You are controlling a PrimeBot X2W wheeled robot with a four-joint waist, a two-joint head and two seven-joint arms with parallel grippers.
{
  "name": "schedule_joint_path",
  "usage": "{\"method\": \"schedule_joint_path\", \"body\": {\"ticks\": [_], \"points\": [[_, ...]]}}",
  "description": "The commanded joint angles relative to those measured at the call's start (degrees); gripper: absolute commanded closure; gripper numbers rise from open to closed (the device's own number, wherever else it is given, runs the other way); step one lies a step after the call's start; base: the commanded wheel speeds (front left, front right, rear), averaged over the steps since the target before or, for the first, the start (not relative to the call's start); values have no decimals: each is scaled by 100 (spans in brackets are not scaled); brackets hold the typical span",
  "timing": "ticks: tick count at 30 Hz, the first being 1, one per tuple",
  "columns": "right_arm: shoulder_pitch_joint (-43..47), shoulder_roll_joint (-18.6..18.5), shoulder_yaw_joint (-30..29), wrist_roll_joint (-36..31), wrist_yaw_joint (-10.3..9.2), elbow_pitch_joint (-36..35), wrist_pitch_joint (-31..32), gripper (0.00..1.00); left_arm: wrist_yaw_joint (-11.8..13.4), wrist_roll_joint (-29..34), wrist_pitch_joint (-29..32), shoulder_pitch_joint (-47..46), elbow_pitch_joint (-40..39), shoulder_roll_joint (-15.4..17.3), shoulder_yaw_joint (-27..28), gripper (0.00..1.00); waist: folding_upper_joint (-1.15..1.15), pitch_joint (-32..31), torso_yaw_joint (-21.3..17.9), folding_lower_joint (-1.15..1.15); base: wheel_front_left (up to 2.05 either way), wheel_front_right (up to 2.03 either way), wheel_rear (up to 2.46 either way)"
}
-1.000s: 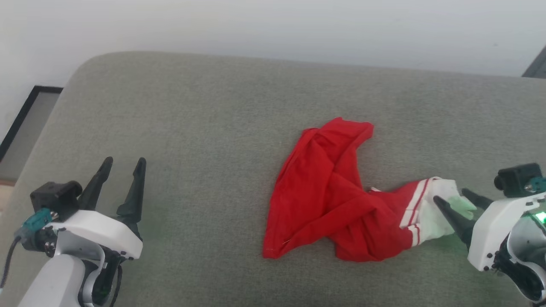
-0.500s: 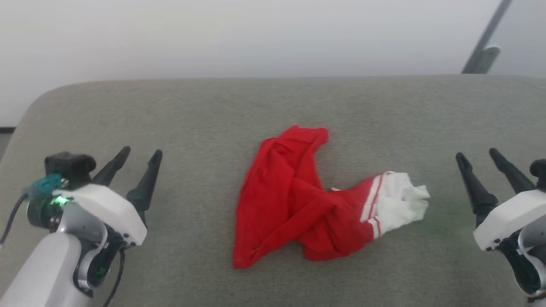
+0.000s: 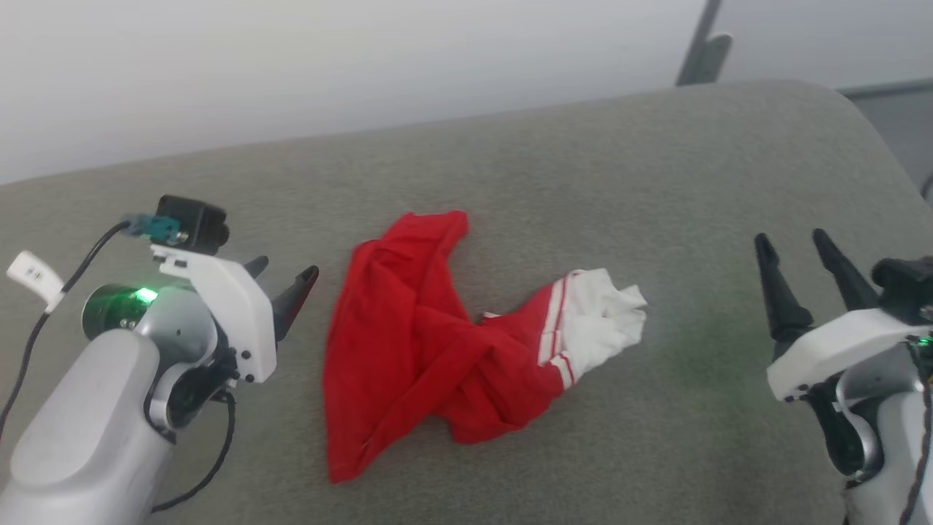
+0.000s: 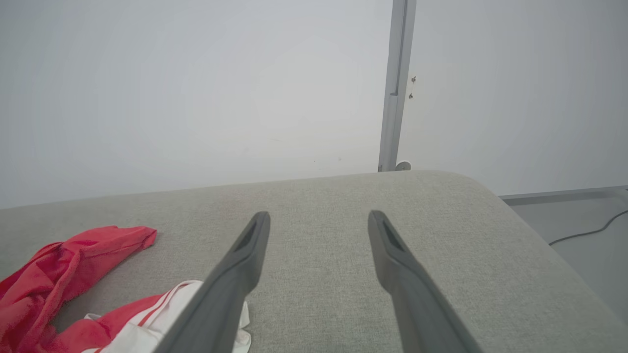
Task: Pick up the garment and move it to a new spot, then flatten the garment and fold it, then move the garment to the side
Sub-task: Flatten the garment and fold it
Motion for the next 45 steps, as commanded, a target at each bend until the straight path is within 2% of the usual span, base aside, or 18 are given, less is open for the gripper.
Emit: {"method": "schedule_joint_path", "body": {"ticks": [1, 11, 19, 22, 23, 24, 28, 32, 37, 44, 45], "points": [[-72, 24, 35, 15, -4, 29, -56, 0, 17, -20, 78, -119, 28, -6, -29, 0, 0, 114, -189, 0, 0, 0, 0], [-437, 113, 318, 180, -3, 509, -384, 0, 186, 115, 1214, -497, 521, -62, -531, 0, 0, 463, -644, 0, 0, 0, 0], [-628, 99, 454, 291, -3, 763, -533, 0, 465, 336, 1936, -538, 1193, -33, -910, 0, 0, 657, -699, 0, 0, 0, 0], [-697, 92, 475, 328, -3, 835, -582, 0, 385, 373, 1993, -554, 1434, -114, -1034, 0, 0, 720, -655, 0, 0, 0, 0], [-718, 82, 465, 339, -3, 863, -606, 0, 313, 333, 1920, -573, 1479, -173, -1040, 89, 0, 740, -630, 0, 0, 0, 0], [-739, 74, 457, 342, -3, 885, -620, 0, 266, 247, 1882, -575, 1542, -242, -1013, 100, 0, 753, -605, 0, 0, 0, 0], [-756, 21, 390, 361, -3, 954, -677, 0, 205, 126, 1709, -641, 1701, -361, -929, 100, 0, 744, -453, 0, 0, 0, 0], [-683, -46, 267, 359, -3, 993, -713, 0, 177, 32, 1576, -676, 1729, -293, -770, 100, 0, 675, -267, 0, 0, 0, 0], [-547, -90, 99, 282, -3, 969, -665, 0, 390, -91, 1485, -588, 1470, -112, -544, 100, 0, 530, -32, 0, 0, 0, 0], [-283, -83, -196, 147, -3, 819, -530, 0, 835, -177, 1562, 37, 764, 503, -244, 100, 0, 330, 279, 0, 0, 0, 0], [-283, -83, -196, 147, -3, 819, -530, 0, 835, -177, 1562, 37, 764, 503, -244, 100, 0, 330, 279, 0, 0, 0, 0]]}}
